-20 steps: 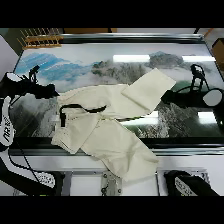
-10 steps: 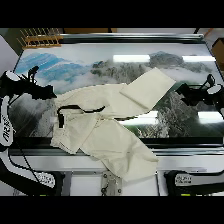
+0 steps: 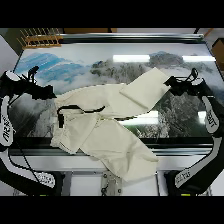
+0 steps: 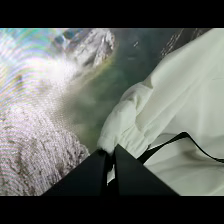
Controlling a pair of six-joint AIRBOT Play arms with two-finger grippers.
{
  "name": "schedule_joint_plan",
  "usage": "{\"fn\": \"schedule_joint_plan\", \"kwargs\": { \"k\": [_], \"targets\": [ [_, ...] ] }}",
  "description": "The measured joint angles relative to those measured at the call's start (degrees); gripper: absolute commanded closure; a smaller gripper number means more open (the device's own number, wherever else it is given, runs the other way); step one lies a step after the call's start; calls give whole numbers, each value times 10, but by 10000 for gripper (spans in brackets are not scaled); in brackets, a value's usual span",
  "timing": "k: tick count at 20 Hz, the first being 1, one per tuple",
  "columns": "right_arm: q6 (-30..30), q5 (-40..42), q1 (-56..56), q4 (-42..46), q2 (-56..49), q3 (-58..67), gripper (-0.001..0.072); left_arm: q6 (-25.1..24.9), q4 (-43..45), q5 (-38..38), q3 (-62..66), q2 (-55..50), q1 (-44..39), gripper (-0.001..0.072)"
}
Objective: Fold the clothes and pants, and hang the long-sleeved shirts on hangers.
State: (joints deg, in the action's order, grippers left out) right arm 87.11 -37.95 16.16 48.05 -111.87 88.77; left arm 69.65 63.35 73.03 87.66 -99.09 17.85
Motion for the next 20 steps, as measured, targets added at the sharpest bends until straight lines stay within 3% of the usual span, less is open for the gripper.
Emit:
{"fn": "schedule_joint_plan", "kwargs": {
  "k": [2, 3, 7, 13, 17, 18, 19, 20],
  "targets": [
    [-2, 9, -6, 0, -17, 16, 636, 1, 1, -2, 0, 0, 0, 692],
    [-2, 11, -7, 4, -22, 21, 696, 2, 1, -3, 0, 0, 0, 692],
    [-1, 21, 4, 35, -6, 34, 697, 40, 3, -43, 0, 0, 6, 693],
    [116, -53, 23, 269, 80, 11, 696, 118, 38, -122, 0, 0, 15, 692],
    [144, -84, 20, 335, 113, -41, 686, 129, 46, -177, 0, -1, 3, 691],
    [148, -89, 18, 342, 117, -49, 653, 130, 48, -191, 0, -2, -1, 689],
    [150, -94, 16, 348, 119, -55, 378, 130, 50, -203, 0, -3, -5, 490],
    [151, -98, 15, 350, 122, -58, 58, 130, 50, -215, 0, -4, -9, 188]
  ]
}}
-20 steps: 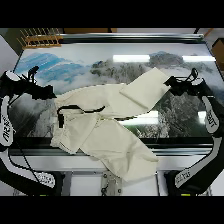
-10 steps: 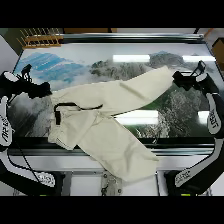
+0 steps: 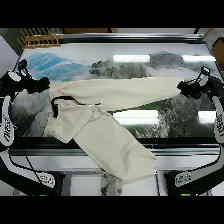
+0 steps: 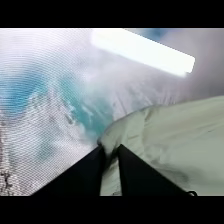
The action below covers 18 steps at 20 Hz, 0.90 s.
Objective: Fold the clothes and pants, and hang the long-sleeved shirts on hangers.
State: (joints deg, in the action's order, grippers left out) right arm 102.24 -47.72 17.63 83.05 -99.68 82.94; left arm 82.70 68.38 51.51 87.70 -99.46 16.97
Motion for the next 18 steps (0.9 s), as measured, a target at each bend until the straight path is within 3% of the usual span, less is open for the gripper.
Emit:
{"fn": "schedule_joint_plan", "kwargs": {
  "k": [1, 5, 7, 8, 12, 15, 16, 17, 18],
  "targets": [
    [1, -6, -1, 0, 5, -3, 0, 0, 0, -10, 0, 0, -2, 140],
    [-4, -38, 0, -3, 60, -8, 1, 4, 13, 28, 39, 0, 8, 139],
    [-28, -63, 2, 0, 110, -10, 1, 5, 31, 77, 57, 13, 24, 210],
    [-42, -78, 1, 0, 141, -14, 1, 5, 40, 101, 52, 28, 34, 209],
    [-74, -121, -7, 2, 278, -69, 1, 20, 61, 147, -79, 127, 83, 209],
    [-82, -133, -16, -5, 370, -136, 0, 31, 64, 149, -249, 214, 118, 207],
    [-82, -135, -19, -12, 396, -159, 0, 36, 64, 142, -304, 239, 127, 178],
    [-84, -137, -20, -20, 417, -179, 0, 41, 59, 130, -351, 259, 135, -6],
    [-87, -137, -22, -27, 436, -198, 0, 47, 47, 113, -397, 278, 143, -13]
  ]
}}
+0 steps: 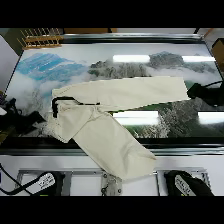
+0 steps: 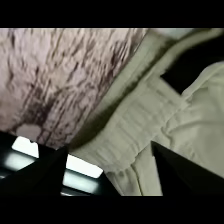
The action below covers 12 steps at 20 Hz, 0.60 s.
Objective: Fold the clothes and pants, and hang the long-sleeved shirts on hangers.
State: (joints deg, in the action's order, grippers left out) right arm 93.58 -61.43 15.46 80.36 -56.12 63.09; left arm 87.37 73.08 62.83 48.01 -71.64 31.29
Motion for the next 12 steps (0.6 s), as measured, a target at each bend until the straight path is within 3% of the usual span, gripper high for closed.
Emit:
{"fn": "schedule_joint_plan", "kwargs": {
  "k": [8, 9, 10, 11, 12],
  "targets": [
    [-2, -1, -3, -32, 44, -54, 1, 2, -101, -111, -156, 51, -16, -13],
    [-2, 0, -3, -33, 45, -55, 0, 2, -105, -123, -160, 49, -29, 27],
    [-2, 0, -3, -34, 45, -56, 1, 5, -110, -134, -162, 45, -41, 115],
    [-2, 0, -3, -35, 46, -56, 1, 7, -111, -143, -165, 40, -54, 234],
    [-2, 0, -3, -35, 47, -57, 1, 10, -117, -149, -166, 33, -66, 418]
  ]
}}
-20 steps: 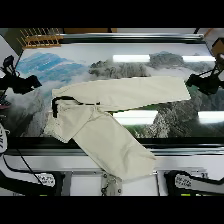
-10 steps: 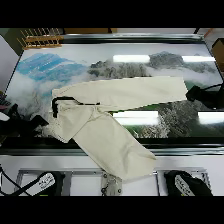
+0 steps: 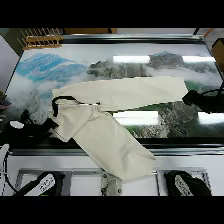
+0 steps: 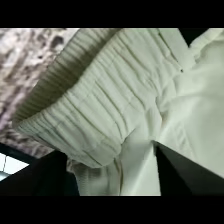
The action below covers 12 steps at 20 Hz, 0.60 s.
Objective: Fold the clothes and pants, and hang the long-sleeved shirts on hangers.
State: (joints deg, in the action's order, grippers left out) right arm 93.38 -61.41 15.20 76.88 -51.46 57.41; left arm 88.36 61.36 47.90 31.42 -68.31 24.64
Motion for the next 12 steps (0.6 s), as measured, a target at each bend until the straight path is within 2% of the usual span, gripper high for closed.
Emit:
{"fn": "schedule_joint_plan", "kwargs": {
  "k": [1, 2, 6, 12],
  "targets": [
    [0, 0, 0, 0, 0, 0, 1, 2, -2, -4, -2, -6, -12, 628],
    [0, -4, 0, 0, 0, -1, 0, 4, -2, -10, -3, -9, -19, 691],
    [-31, -46, -3, -2, 0, -10, 0, 6, 10, -10, -5, 13, -37, 691],
    [-135, -143, -79, -50, 0, -138, 1, 6, 16, -15, -5, 68, -41, 691]
  ]
}}
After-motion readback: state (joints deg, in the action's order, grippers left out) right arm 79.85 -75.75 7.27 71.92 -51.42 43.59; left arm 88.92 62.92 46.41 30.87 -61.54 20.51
